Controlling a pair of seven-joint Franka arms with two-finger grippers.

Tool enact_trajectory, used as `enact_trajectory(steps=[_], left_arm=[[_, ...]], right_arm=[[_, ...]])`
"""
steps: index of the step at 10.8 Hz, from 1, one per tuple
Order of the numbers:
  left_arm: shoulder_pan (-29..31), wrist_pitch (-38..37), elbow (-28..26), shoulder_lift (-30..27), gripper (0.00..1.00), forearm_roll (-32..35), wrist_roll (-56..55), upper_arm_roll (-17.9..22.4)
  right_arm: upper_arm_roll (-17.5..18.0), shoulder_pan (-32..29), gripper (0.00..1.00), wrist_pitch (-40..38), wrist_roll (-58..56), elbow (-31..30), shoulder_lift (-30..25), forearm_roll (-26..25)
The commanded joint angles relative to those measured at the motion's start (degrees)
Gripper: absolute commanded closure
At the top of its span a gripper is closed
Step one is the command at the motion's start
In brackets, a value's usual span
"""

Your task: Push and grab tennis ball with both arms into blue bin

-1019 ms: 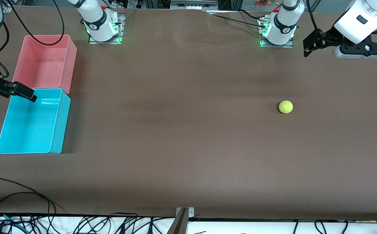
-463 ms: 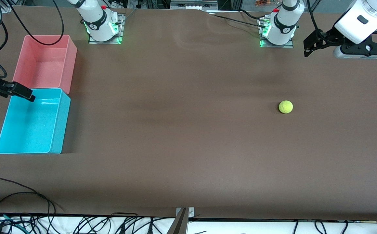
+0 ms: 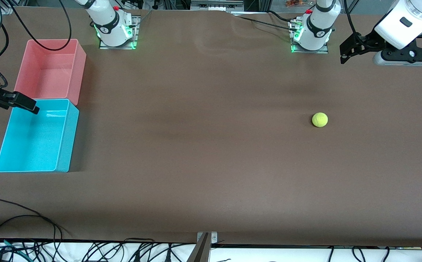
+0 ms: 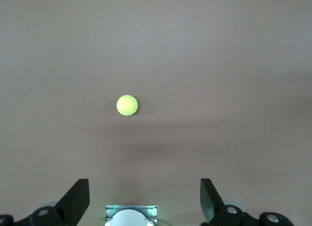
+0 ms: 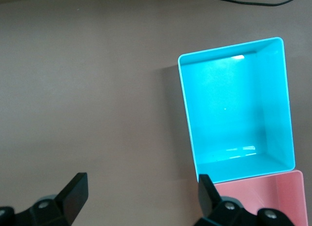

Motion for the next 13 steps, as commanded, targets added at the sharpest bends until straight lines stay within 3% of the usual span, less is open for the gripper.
enact_trajectory(steps=[1, 10, 13], left_arm=[[-0.1, -0.9, 1.6, 0.5, 0.00, -0.5, -0.2, 0.4], [0.7, 0.1, 0.5, 1.7, 0.00, -0.2, 0.4, 0.7], [0.6, 2.6, -4.5, -5.3, 0.00, -0.1, 0.2, 0.9]], right_arm=[[-0.1, -0.2, 0.00, -0.5, -1.0, -0.2, -0.4, 1.0], [-0.1, -0.2, 0.00, -0.5, -1.0, -0.2, -0.4, 0.9], [-0.1, -0.3, 0.00, -0.4, -1.0, -0.2, -0.3, 1.0]])
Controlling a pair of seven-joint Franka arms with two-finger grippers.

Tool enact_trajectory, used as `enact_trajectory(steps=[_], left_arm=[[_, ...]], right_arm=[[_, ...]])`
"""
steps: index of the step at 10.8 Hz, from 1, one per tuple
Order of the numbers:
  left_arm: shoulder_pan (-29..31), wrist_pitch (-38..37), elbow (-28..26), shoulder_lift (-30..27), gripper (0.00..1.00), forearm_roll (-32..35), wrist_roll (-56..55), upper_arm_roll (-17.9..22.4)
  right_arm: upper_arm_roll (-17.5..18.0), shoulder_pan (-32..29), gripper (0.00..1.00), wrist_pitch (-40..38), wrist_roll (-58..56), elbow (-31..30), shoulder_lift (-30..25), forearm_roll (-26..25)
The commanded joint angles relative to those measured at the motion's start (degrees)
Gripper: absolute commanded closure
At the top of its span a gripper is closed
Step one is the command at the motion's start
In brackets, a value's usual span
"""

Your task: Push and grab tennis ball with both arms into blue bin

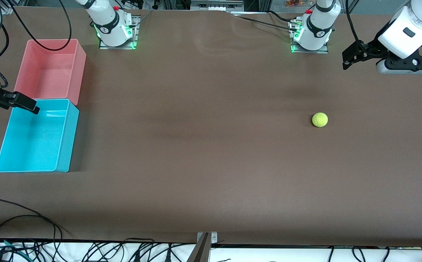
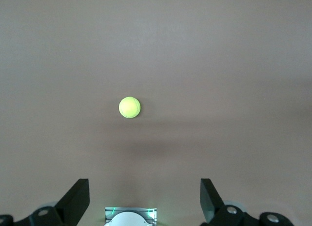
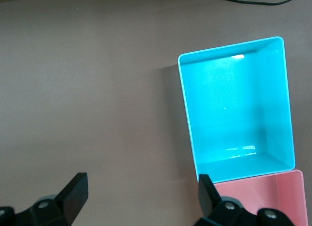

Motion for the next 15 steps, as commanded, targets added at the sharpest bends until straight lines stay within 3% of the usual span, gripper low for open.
enact_trajectory(steps=[1, 6, 12, 15], left_arm=[[0.2, 1.6, -4.4, -7.7, 0.00, -0.1, 0.3, 0.0], [0.5, 1.7, -5.2, -5.4, 0.00, 0.6, 0.6, 0.6], [4.5, 5.8, -14.0, -5.9, 0.00, -0.2, 0.7, 0.6], [4.5, 13.2, -23.0, -8.1, 0.00, -0.3, 0.7, 0.6]], right_arm=[[-0.1, -0.3, 0.00, -0.2, -1.0, -0.2, -0.3, 1.0], [-0.2, -1.4, 0.00, -0.4, -2.5, -0.2, 0.2, 0.9], [-0.1, -1.4, 0.00, -0.3, -2.9, -0.3, 0.5, 0.9], [0.0, -1.3, 0.00, -0.3, -2.9, -0.1, 0.4, 1.0]])
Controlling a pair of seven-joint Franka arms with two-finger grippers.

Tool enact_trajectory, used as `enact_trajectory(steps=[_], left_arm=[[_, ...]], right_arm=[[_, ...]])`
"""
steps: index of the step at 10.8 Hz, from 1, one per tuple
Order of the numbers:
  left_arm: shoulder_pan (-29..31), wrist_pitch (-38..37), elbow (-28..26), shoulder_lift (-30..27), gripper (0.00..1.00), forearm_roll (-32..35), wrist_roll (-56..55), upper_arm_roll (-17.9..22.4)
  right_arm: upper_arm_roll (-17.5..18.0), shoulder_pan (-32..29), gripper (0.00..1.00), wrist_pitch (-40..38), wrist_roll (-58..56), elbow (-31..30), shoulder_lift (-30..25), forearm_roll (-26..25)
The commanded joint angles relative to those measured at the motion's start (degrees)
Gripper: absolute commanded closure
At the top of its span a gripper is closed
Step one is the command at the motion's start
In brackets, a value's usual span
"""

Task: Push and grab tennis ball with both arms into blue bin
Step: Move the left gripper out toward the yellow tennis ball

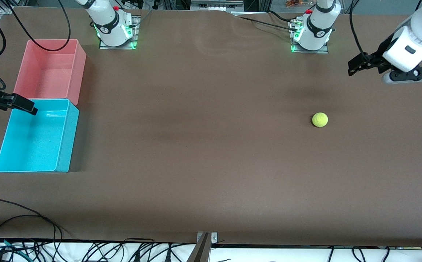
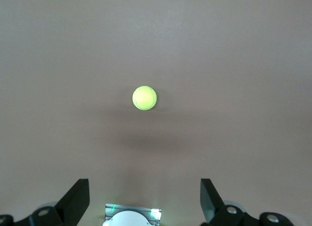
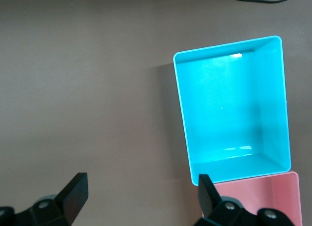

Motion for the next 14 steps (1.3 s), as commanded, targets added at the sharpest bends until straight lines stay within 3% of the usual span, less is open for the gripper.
enact_trajectory(steps=[1, 7, 9, 12, 14], left_arm=[[0.5, 7.5, -10.0, -3.2, 0.00, -0.4, 0.6, -0.3], [0.9, 21.7, -22.5, -4.8, 0.00, -0.3, 0.7, -0.2], [0.9, 21.9, -23.2, -4.7, 0.00, -0.3, 5.9, 2.1], [1.5, 21.9, -23.3, -4.1, 0.00, -0.3, 7.6, 2.5], [1.8, 25.2, -26.6, -4.1, 0.00, -0.3, 7.5, 2.5]], right_arm=[[0.3, -0.3, 0.00, -0.3, -0.8, -0.1, -0.5, 1.0], [0.7, 0.1, 0.00, -0.3, -0.1, -0.1, -0.5, 1.0], [0.7, 0.1, 0.00, -0.3, -0.2, -0.1, -0.5, 1.1], [0.6, 0.0, 0.00, -0.3, -0.5, -0.1, -0.5, 1.1], [0.6, 0.0, 0.00, -0.3, -0.6, -0.1, -0.4, 1.1]])
